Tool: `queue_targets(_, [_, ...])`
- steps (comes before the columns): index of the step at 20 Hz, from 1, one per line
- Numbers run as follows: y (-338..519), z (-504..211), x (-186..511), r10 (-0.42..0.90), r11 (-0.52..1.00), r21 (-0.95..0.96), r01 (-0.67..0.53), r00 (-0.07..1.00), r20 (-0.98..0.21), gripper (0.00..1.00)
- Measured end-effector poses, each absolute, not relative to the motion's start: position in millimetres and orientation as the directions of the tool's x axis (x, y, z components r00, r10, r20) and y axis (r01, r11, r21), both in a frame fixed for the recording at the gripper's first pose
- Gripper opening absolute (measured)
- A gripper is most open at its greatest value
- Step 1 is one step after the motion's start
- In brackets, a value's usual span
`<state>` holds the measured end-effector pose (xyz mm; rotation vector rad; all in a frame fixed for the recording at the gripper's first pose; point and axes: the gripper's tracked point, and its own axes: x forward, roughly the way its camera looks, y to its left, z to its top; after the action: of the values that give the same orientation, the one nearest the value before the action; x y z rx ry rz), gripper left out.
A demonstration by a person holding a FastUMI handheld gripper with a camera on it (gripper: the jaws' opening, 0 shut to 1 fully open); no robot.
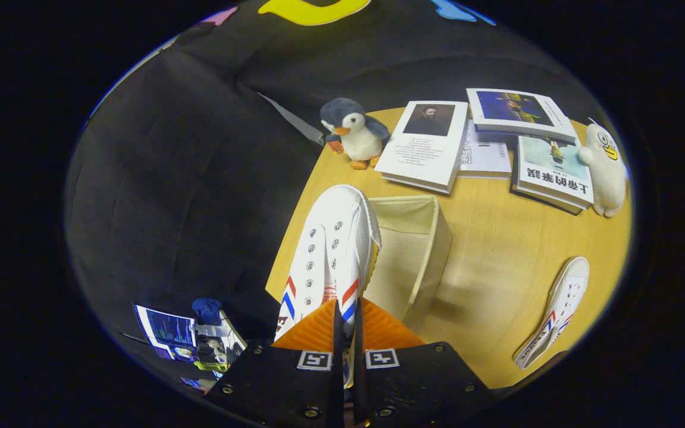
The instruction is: Open the storage box then place both shoes into the box .Put the left shoe in first, then the right shoe, with the right side of both shoes facing outward in a uniform manner.
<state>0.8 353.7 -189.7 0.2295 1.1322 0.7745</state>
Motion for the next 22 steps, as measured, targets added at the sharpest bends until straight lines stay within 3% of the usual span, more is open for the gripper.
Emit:
queue_targets(17, [397, -244, 3, 0.577, 0.749, 0.452, -0.484, 0.141, -0.805, 0.06])
queue_targets(19, [406, -238, 2, 0.63, 0.715, 0.502, -0.486, 0.138, -0.764, 0.31])
queue_targets(22, [392, -230, 19, 0.604, 0.733, 0.427, -0.53, 0.217, -0.767, 0.96])
